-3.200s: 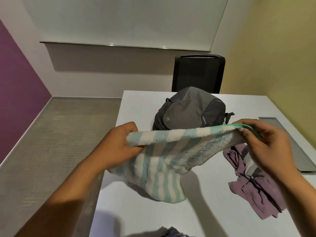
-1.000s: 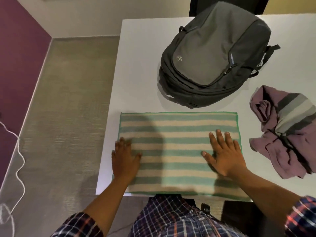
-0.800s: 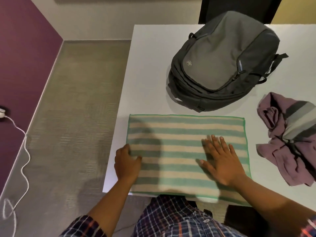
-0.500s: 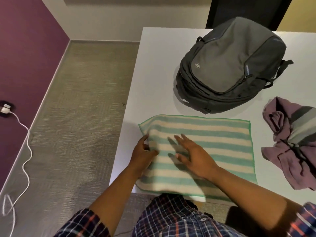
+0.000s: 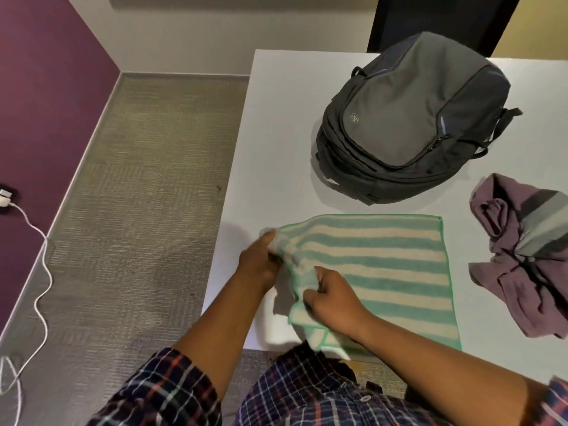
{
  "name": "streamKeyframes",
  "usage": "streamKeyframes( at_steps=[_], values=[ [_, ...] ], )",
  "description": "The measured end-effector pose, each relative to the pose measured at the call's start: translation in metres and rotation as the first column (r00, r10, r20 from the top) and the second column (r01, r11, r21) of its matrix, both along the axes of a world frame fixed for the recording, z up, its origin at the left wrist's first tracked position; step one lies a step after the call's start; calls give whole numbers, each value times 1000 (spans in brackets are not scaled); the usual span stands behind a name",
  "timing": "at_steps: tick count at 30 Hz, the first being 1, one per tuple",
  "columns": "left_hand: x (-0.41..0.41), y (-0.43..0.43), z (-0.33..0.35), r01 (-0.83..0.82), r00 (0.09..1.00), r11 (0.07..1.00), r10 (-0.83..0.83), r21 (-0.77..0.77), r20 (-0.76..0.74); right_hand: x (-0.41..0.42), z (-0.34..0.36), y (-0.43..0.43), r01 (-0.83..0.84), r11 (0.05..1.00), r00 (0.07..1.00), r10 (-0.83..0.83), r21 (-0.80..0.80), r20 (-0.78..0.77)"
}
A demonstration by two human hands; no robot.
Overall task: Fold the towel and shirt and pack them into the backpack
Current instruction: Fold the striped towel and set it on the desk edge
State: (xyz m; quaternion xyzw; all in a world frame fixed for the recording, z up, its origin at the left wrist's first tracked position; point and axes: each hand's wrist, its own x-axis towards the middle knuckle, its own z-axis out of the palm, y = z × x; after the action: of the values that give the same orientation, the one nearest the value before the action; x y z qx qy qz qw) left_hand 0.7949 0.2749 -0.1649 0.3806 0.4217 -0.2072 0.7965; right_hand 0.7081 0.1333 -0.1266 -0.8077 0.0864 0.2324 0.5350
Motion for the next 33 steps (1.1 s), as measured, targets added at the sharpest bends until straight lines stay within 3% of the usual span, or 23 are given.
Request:
streamKeyframes(
  at_steps=[2, 4, 5, 7, 9, 14, 17, 19, 24, 30, 33],
  values=[
    [4, -2, 2, -15, 1000, 995, 12, 100, 25, -5, 6, -4, 59, 998, 998, -59, 7, -1],
    [11, -1, 4, -69, 992, 980, 48, 188, 118, -9, 9, -11, -6, 984, 999, 12, -178, 31],
    [14, 0, 7, -90, 986, 973, 56, 211, 160, -11, 7, -16, -100, 934, 992, 119, -342, 35],
    [21, 5, 9, -91, 977, 950, 27, 299, 212, -15, -1, -24, -262, 744, 944, 331, -614, -1],
    [27, 11, 8, -69, 972, 926, -21, 372, 235, -19, -8, -29, -295, 641, 902, 432, -709, 16],
    [37, 21, 15, -56, 955, 865, -100, 498, 280, -21, -1, -43, -132, 769, 793, 460, -625, 399],
    [47, 29, 23, -39, 941, 824, -161, 566, 299, -7, 4, -47, -143, 827, 720, 464, -544, 516],
    [56, 34, 29, -28, 928, 805, -200, 593, 316, 3, 7, -47, -173, 824, 718, 480, -540, 503],
    [68, 39, 38, -30, 912, 783, -234, 622, 338, 12, 5, -44, -164, 767, 819, 457, -621, 348],
    [67, 43, 34, -17, 912, 774, -247, 634, 326, 14, 10, -49, -96, 790, 769, 445, -605, 459],
    [67, 46, 32, -22, 918, 766, -239, 643, 316, 15, 9, -46, -116, 794, 777, 447, -597, 444]
  ],
)
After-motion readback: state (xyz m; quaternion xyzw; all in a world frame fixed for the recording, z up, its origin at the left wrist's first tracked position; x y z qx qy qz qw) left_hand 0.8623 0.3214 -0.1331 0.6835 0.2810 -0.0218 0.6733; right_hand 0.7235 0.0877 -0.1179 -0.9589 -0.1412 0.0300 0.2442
